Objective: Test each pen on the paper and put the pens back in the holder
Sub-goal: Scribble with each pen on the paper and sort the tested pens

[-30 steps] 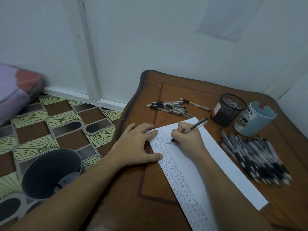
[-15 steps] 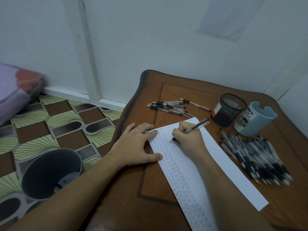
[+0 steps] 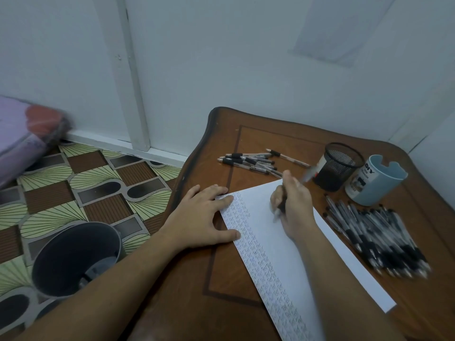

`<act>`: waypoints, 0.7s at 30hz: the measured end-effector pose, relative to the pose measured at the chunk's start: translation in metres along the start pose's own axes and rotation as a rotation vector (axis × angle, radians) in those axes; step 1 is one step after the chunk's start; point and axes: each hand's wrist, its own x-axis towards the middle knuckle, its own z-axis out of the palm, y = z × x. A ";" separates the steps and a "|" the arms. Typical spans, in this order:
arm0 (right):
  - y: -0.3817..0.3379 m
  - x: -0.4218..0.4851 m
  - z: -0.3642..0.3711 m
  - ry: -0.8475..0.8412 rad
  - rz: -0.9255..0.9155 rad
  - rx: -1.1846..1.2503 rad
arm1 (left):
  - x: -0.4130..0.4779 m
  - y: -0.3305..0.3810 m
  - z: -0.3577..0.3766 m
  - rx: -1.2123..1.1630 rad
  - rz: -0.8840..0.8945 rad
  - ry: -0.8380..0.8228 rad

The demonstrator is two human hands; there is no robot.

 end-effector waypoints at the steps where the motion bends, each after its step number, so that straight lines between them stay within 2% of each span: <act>1: -0.001 0.000 -0.001 -0.010 0.013 0.026 | 0.000 0.000 0.000 0.003 0.002 -0.001; 7: -0.001 0.001 -0.001 0.005 -0.049 -0.129 | 0.000 0.000 0.000 0.019 0.002 -0.008; 11: -0.010 -0.001 -0.008 -0.066 0.033 0.085 | 0.000 0.000 0.000 0.018 0.004 -0.002; 13: -0.016 -0.001 -0.013 -0.119 0.130 0.063 | 0.000 0.000 0.000 0.017 -0.004 -0.010; 16: -0.026 -0.002 -0.026 -0.123 0.159 -0.299 | 0.000 0.000 0.000 0.027 -0.017 -0.020; 18: -0.034 -0.001 -0.042 -0.029 0.075 -0.601 | 0.000 0.001 -0.002 0.037 -0.017 -0.027; 21: -0.051 -0.002 -0.081 0.119 -0.048 -0.862 | 0.001 0.003 -0.004 0.041 -0.015 -0.032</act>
